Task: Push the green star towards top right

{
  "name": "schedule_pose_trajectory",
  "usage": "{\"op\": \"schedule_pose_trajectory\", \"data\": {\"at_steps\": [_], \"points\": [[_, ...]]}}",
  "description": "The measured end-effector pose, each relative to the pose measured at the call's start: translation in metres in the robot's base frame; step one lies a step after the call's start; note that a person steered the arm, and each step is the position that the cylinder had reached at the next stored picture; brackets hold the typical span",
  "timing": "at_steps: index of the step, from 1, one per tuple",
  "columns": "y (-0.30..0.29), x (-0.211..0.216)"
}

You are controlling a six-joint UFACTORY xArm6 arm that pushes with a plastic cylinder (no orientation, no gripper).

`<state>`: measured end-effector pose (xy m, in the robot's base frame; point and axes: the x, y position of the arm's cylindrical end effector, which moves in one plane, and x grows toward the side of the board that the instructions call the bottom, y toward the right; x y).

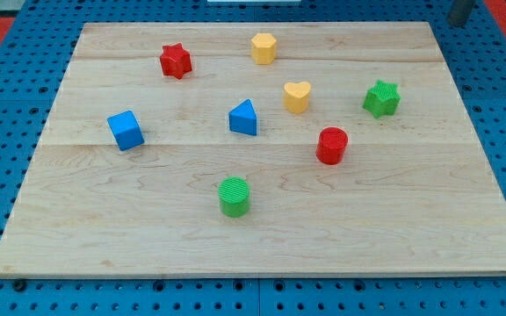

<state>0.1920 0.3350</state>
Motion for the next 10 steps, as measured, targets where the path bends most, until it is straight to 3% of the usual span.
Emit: {"op": "schedule_pose_trajectory", "data": {"at_steps": [2, 4, 6, 7, 8, 10], "points": [[0.0, 0.005], [-0.093, 0.048], [-0.106, 0.17], [-0.108, 0.205], [-0.134, 0.171], [-0.149, 0.224]]}}
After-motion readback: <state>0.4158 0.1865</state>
